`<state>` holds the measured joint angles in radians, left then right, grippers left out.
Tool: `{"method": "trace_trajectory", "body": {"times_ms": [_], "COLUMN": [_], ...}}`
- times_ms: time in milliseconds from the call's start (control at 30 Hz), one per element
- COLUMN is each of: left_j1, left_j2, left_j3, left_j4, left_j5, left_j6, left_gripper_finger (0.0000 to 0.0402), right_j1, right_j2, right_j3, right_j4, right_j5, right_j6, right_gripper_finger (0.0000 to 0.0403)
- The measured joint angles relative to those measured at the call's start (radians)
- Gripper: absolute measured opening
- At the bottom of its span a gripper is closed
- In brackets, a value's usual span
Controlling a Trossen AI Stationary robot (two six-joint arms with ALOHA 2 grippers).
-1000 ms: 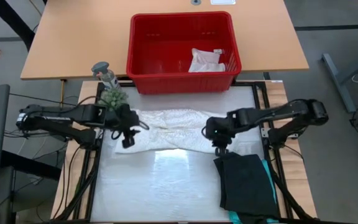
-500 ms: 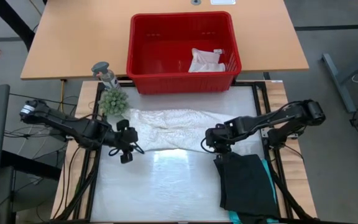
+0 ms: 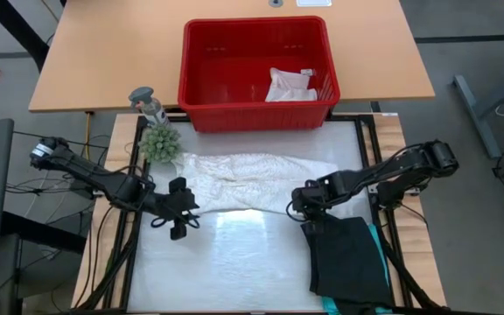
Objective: Fold Laundry from Bin
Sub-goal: Fold the white t-shirt
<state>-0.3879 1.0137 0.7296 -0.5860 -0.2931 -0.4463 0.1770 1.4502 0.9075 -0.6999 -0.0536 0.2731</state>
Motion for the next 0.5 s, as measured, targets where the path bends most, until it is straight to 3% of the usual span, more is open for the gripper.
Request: {"method": "trace_trajectory", "body": {"times_ms": [500], "left_j1": [-0.008], "left_j2": [-0.03], "left_j3": [-0.018], "left_j4": [0.112], "left_j5": [0.001], "left_j6": [0.046], "left_gripper_finger": [0.0132], "right_j1": [0.004], "right_j2": [0.0], "right_j3": [-0.003], "right_j4": [-0.003], "right_j5": [0.028], "right_j6": [-0.043], "right_gripper_finger": [0.0088]}}
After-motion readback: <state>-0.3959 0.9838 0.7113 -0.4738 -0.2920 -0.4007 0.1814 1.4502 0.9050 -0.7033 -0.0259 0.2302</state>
